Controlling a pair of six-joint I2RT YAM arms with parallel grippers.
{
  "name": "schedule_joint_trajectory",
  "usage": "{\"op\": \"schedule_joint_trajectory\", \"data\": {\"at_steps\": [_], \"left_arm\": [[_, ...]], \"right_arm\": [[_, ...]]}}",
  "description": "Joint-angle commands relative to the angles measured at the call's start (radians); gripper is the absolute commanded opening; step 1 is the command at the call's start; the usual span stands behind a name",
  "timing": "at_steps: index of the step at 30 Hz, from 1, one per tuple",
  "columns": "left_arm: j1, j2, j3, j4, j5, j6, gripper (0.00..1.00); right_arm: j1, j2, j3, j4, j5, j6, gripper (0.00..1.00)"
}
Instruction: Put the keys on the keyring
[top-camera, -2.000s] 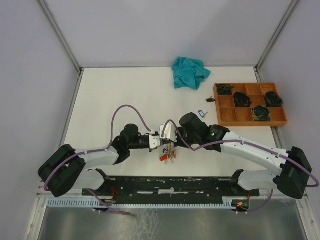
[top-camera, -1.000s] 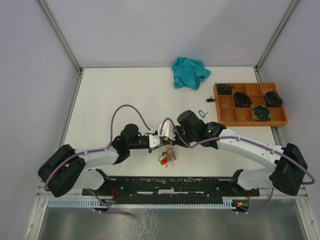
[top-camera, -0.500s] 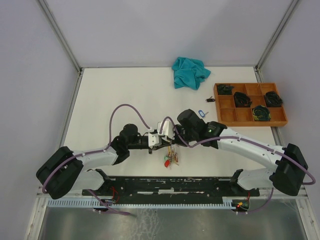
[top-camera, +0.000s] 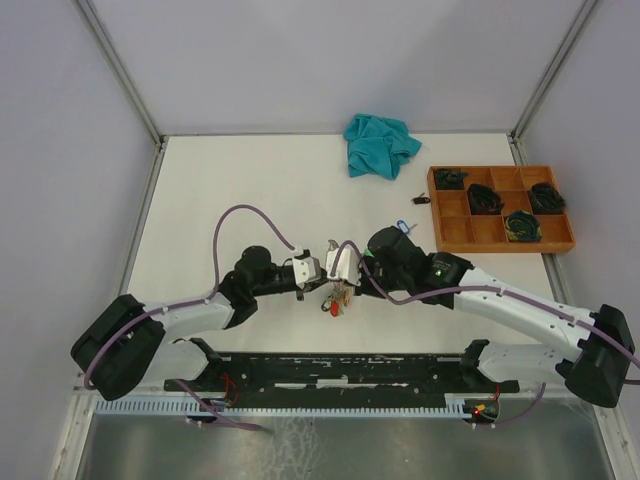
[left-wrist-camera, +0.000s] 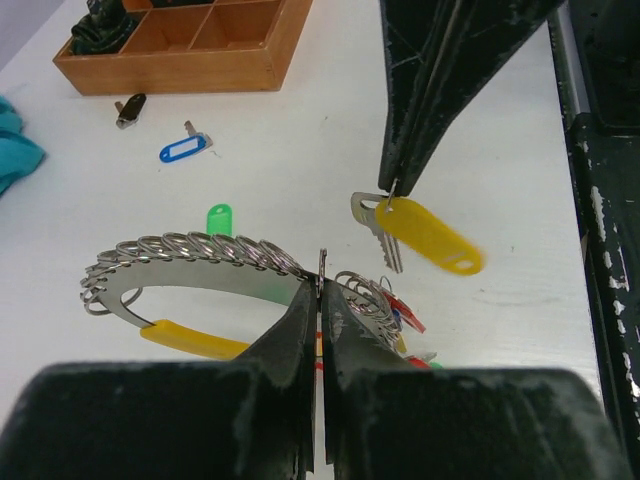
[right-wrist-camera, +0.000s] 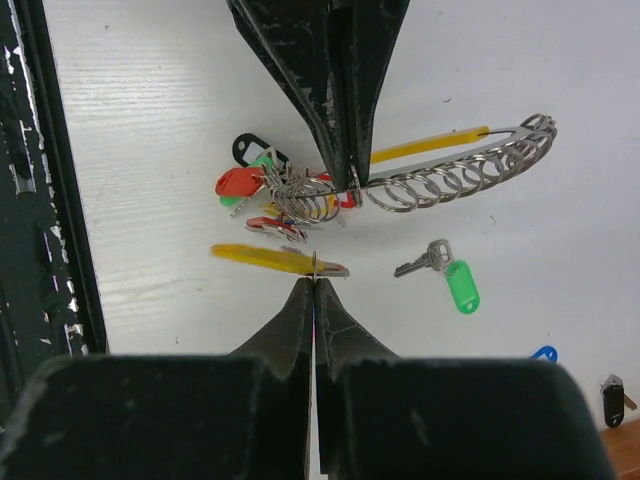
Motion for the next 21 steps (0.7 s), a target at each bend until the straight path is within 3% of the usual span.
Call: {"op": "schedule_joint_trajectory", "data": {"at_steps": [1, 12, 21], "left_arm": [[0.016, 0.019, 0.032, 0.089, -0.015, -0.070, 0.03], [0.024, 0.080, 0.027, 0.114, 0.063, -0.006, 0.03], [0.024, 0.106, -0.018, 0.169, 0.108, 0.197, 0.03]], "right_arm": [[0.004, -0.008, -0.020, 0.042, 0.039, 0.015, 0.01], [-0.011, 0.044, -0.060, 0.170, 0.026, 0.001, 0.01], [-0.055, 0.029, -0.102, 0.214, -0.066, -0.023, 0.01]]}}
